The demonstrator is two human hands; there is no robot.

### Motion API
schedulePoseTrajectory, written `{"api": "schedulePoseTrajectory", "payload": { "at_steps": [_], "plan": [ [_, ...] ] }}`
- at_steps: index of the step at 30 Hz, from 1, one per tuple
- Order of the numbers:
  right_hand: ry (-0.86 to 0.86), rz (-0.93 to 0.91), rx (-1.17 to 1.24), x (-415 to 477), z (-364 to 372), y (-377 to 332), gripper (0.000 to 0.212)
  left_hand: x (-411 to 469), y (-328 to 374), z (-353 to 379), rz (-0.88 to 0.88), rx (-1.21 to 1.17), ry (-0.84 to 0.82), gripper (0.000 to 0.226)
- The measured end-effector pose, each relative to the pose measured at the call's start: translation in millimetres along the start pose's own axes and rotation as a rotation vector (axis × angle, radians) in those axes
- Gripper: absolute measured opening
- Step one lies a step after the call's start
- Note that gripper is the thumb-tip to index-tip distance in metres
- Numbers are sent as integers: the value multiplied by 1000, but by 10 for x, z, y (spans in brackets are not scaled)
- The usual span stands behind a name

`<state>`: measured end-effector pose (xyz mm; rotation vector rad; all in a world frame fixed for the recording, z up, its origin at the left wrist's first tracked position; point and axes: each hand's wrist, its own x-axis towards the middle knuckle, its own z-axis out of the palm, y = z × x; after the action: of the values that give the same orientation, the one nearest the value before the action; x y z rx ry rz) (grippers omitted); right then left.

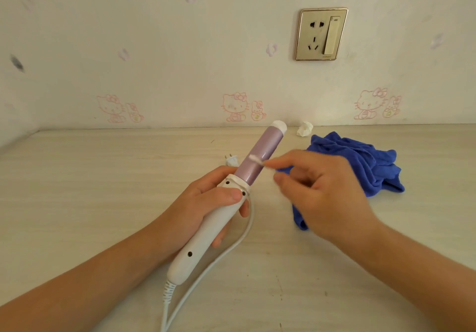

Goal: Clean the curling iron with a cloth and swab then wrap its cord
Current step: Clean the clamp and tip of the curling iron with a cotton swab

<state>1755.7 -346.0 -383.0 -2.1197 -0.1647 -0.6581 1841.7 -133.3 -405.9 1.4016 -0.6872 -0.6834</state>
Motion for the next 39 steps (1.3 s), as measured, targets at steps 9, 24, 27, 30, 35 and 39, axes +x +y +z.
{"api": "schedulePoseTrajectory", "payload": {
  "at_steps": [9, 24, 27, 30, 35, 39],
  "plan": [
    [93, 85, 5, 142, -118, 98, 24, -12, 11, 13, -22, -32, -2, 44],
    [-57, -33, -71, -18, 7, -15, 24, -43, 36, 98, -31, 2, 77, 34],
    [39, 45, -45, 125, -120, 88, 26, -32, 43, 105, -20, -21, 54, 34],
    [109, 117, -33, 220, -203, 151, 24, -51, 42, 110, -19, -53, 6, 41],
    [-82, -83, -103, -63, 57, -24, 24, -57, 48, 83, -45, -69, 58, 56],
    [53, 26, -57, 125, -123, 95, 24, -44, 48, 77, -43, -28, 63, 60]
  ]
}}
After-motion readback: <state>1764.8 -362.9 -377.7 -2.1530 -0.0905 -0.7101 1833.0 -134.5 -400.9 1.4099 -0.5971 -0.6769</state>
